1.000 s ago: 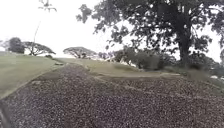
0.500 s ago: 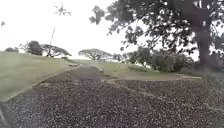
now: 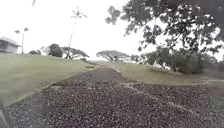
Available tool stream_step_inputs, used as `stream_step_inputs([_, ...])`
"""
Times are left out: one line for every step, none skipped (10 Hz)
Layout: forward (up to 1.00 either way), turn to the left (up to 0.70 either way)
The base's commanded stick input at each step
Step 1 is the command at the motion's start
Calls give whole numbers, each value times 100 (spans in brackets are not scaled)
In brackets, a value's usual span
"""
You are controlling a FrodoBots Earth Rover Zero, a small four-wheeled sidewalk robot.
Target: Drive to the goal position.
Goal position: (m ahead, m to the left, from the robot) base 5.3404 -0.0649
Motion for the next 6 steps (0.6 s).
stream_step_inputs([100, 0])
stream_step_inputs([100, 0])
stream_step_inputs([100, 0])
stream_step_inputs([100, 0])
stream_step_inputs([100, 0])
stream_step_inputs([100, 0])
